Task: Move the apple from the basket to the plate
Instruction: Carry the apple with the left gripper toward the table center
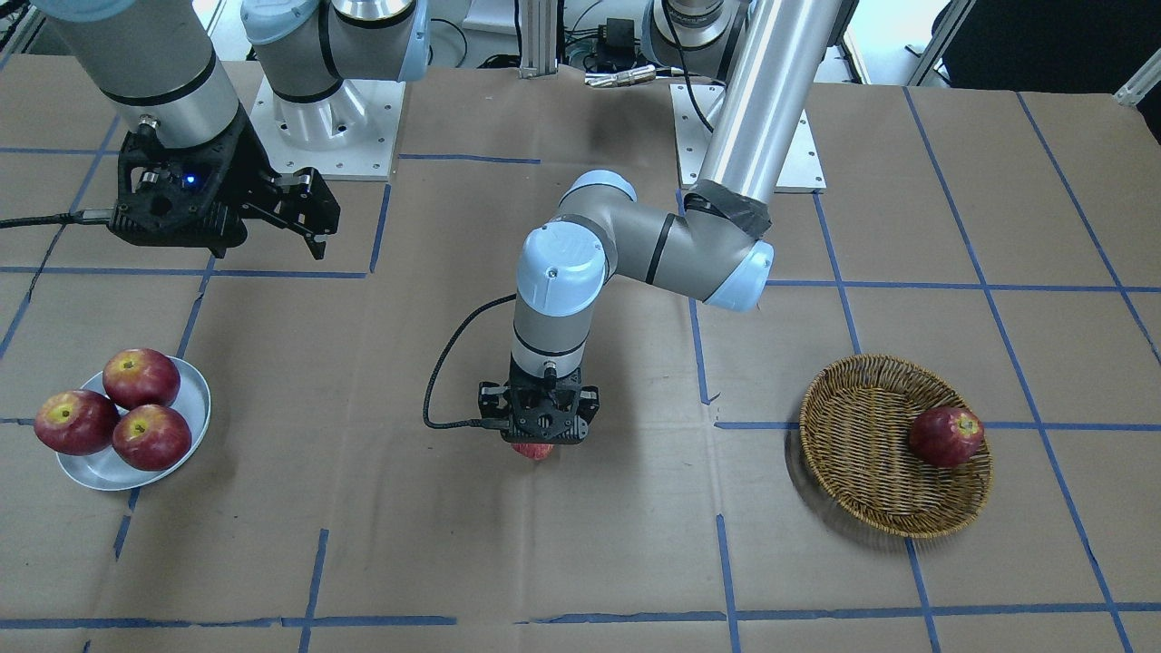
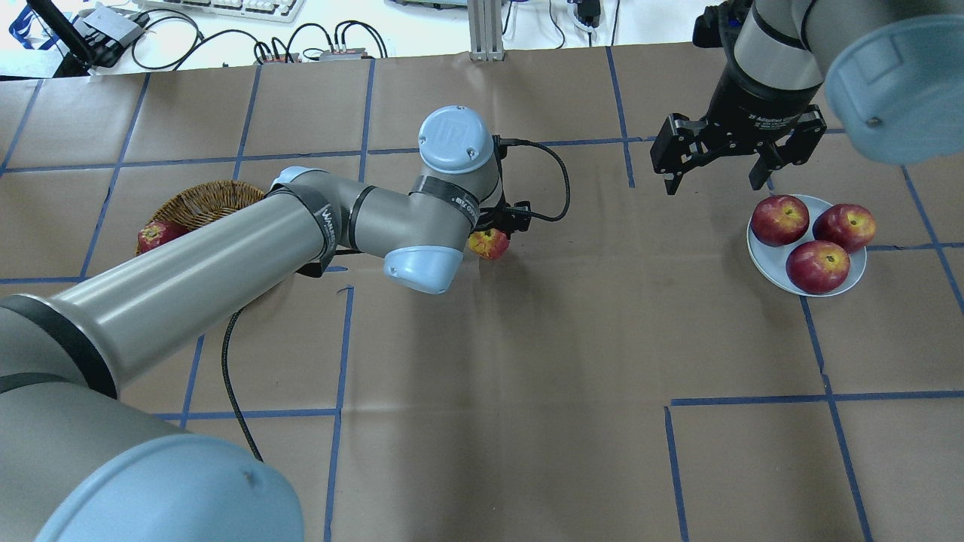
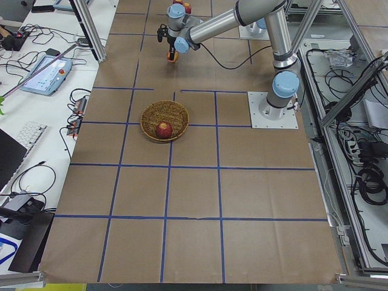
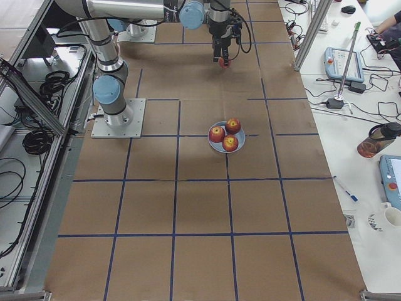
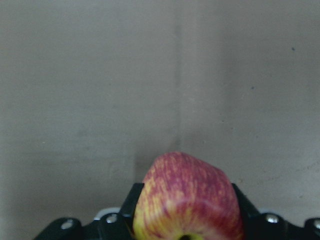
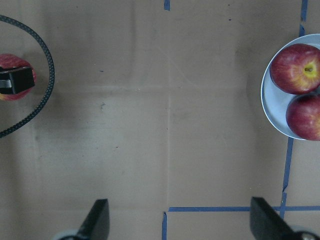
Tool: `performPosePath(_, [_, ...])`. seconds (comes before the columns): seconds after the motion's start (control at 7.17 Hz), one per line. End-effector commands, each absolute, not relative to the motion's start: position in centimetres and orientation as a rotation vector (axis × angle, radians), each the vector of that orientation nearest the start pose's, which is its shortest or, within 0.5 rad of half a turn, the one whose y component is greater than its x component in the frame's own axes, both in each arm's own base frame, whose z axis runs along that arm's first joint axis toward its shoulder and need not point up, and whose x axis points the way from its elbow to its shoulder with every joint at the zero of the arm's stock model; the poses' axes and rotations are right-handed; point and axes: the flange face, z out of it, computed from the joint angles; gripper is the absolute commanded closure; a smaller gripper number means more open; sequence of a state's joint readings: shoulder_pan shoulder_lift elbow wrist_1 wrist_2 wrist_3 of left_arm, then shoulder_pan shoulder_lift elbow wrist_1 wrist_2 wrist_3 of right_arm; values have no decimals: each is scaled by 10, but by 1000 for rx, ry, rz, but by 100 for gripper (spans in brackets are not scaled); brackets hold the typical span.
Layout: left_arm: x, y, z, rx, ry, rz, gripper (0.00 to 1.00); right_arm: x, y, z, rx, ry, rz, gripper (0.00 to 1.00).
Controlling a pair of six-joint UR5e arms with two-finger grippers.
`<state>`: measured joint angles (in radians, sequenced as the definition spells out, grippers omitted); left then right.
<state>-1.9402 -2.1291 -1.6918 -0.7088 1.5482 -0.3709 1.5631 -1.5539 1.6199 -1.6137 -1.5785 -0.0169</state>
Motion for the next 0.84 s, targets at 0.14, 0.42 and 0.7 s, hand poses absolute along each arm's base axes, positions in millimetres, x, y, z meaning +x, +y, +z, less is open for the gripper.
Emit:
performPosePath(0.14, [-366, -555, 191, -13, 3224, -252, 35, 129, -497, 460, -15, 3149, 36, 0])
performPosePath(0.42, [-366, -553, 188, -16, 3223, -233, 2, 129, -497, 460, -15, 3149, 36, 0])
performPosePath(0.7, [-364, -555, 196, -42, 3228, -252, 1, 129, -497, 460, -15, 3149, 36, 0])
